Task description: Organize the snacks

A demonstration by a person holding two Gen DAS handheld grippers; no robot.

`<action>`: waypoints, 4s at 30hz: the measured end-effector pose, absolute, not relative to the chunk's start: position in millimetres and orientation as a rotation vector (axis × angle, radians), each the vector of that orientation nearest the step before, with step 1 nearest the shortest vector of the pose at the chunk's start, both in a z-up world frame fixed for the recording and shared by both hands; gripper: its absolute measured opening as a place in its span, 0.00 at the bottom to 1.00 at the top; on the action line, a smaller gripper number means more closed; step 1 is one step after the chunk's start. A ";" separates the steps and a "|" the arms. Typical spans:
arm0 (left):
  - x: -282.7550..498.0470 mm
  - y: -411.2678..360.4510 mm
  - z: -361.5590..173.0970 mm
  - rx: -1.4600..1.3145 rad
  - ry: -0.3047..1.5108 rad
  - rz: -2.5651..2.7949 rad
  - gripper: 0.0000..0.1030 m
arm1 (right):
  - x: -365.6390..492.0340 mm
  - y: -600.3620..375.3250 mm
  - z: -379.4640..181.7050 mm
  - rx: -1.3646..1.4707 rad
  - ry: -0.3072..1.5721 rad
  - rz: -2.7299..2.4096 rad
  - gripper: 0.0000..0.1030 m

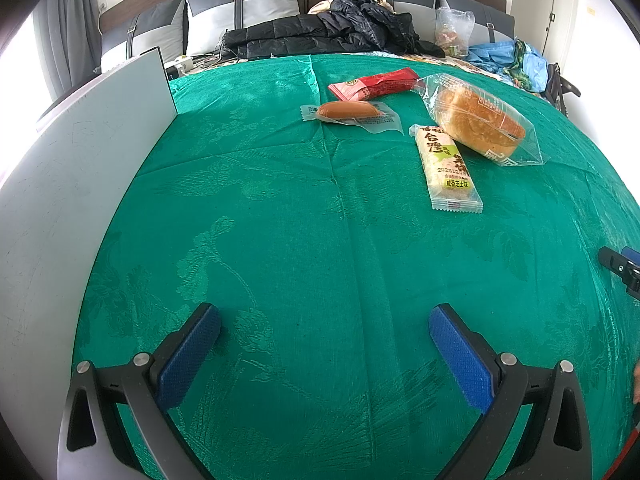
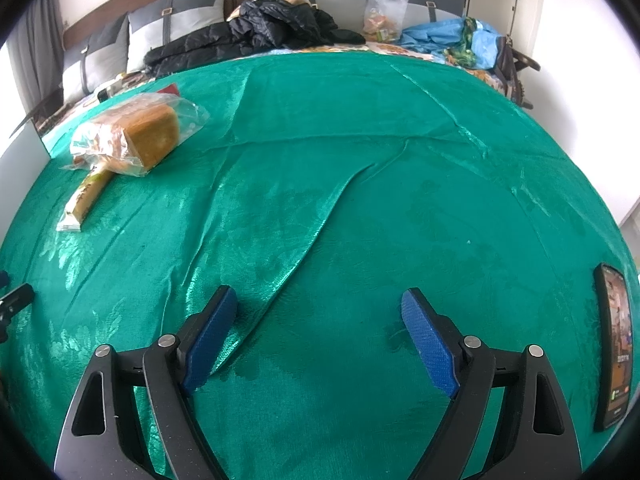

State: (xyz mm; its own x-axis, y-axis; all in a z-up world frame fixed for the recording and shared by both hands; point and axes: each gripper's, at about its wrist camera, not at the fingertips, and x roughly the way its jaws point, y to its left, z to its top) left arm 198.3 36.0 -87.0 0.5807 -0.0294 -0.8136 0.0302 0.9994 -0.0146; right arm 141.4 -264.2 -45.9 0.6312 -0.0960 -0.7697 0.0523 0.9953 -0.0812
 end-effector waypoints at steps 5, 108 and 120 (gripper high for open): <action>198.3 36.3 -86.9 0.001 0.950 -0.035 1.00 | 140.0 -266.6 -45.8 -0.037 0.890 -0.077 0.89; 244.5 39.3 -46.0 -0.075 0.999 -0.209 0.99 | 139.2 -262.4 -45.2 -0.031 0.892 -0.101 0.92; 316.8 -45.9 -61.3 0.137 1.055 -0.319 0.95 | 139.2 -262.3 -45.3 -0.032 0.892 -0.102 0.92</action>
State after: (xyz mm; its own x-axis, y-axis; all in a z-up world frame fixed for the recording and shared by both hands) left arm 316.8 -45.9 -61.3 0.4526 -0.1921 -0.8708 0.3219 0.9459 -0.0413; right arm 139.2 -262.3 -45.3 0.6234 -0.1016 -0.7752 0.0752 0.9947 -0.0699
